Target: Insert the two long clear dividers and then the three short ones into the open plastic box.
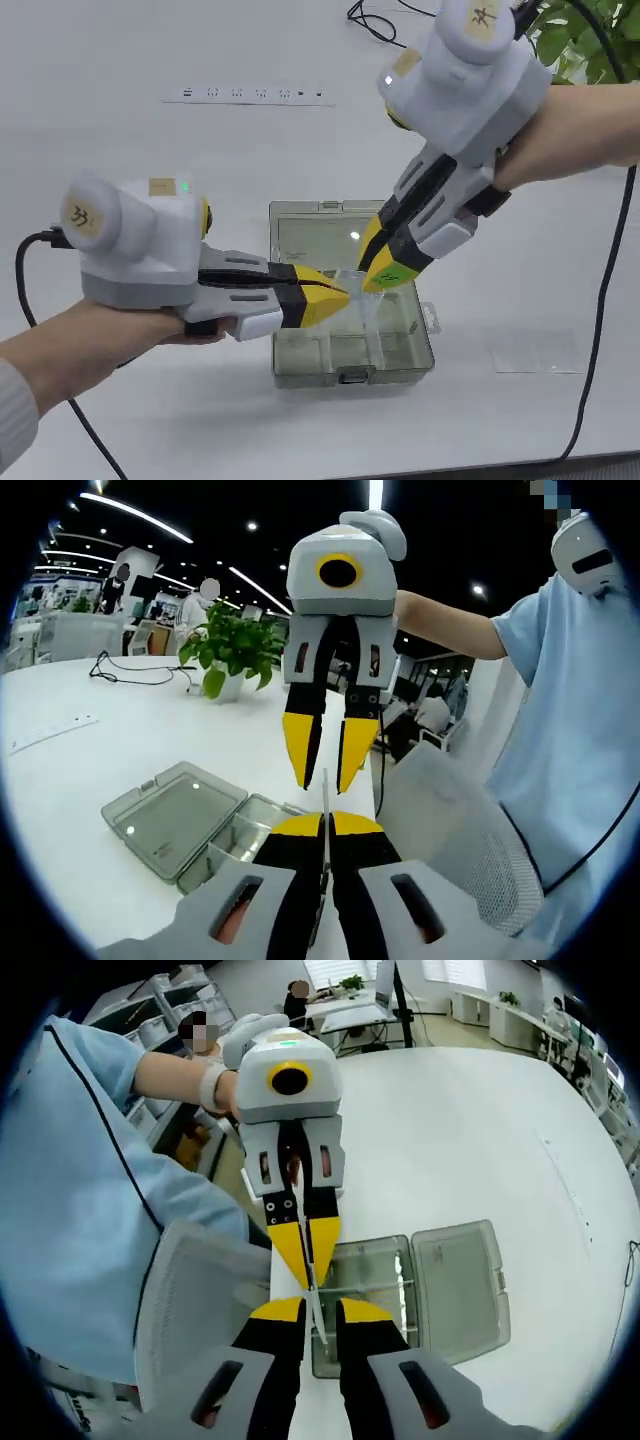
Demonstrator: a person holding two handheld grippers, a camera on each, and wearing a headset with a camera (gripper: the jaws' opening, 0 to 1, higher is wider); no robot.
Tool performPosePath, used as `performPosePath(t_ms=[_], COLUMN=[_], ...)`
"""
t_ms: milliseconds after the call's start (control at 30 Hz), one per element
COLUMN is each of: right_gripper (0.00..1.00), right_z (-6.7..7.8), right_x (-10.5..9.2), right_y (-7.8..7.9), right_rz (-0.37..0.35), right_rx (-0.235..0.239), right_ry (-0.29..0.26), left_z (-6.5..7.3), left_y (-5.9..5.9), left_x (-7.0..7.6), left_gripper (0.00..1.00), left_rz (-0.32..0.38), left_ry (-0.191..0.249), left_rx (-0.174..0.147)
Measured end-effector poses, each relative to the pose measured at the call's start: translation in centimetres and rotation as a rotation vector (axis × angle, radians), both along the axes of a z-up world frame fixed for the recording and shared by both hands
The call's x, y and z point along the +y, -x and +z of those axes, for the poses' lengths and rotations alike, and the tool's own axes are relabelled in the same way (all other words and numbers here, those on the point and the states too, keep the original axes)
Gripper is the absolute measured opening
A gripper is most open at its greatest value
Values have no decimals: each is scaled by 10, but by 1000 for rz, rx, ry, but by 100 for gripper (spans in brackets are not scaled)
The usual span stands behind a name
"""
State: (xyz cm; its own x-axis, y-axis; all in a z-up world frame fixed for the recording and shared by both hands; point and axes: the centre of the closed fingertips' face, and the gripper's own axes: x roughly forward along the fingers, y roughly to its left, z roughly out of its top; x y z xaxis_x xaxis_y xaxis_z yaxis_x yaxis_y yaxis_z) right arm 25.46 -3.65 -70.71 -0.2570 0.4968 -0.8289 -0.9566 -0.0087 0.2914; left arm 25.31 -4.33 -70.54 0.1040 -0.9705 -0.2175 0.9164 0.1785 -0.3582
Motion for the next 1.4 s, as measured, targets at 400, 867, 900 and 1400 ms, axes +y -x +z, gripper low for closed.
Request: performPosePath(t_ms=[400,867,900,1400], right_gripper=[3,2,2,2], right_z=[0,-5,-5,-21], right_x=[-1,10,11,25], right_y=[8,2,-1,-18], right_rz=[37,53,46,8], right_rx=[37,-15,-29,-131], right_ry=[15,41,43,57], left_z=[3,-7,-11,-50], left_y=[3,-4,-6,-5], left_x=[0,11,14,41], left_gripper=[0,1,2,56], left_rz=[8,69,80,146], left_ry=[20,-61,-84,-287], left_rx=[-7,-19,-34,-128])
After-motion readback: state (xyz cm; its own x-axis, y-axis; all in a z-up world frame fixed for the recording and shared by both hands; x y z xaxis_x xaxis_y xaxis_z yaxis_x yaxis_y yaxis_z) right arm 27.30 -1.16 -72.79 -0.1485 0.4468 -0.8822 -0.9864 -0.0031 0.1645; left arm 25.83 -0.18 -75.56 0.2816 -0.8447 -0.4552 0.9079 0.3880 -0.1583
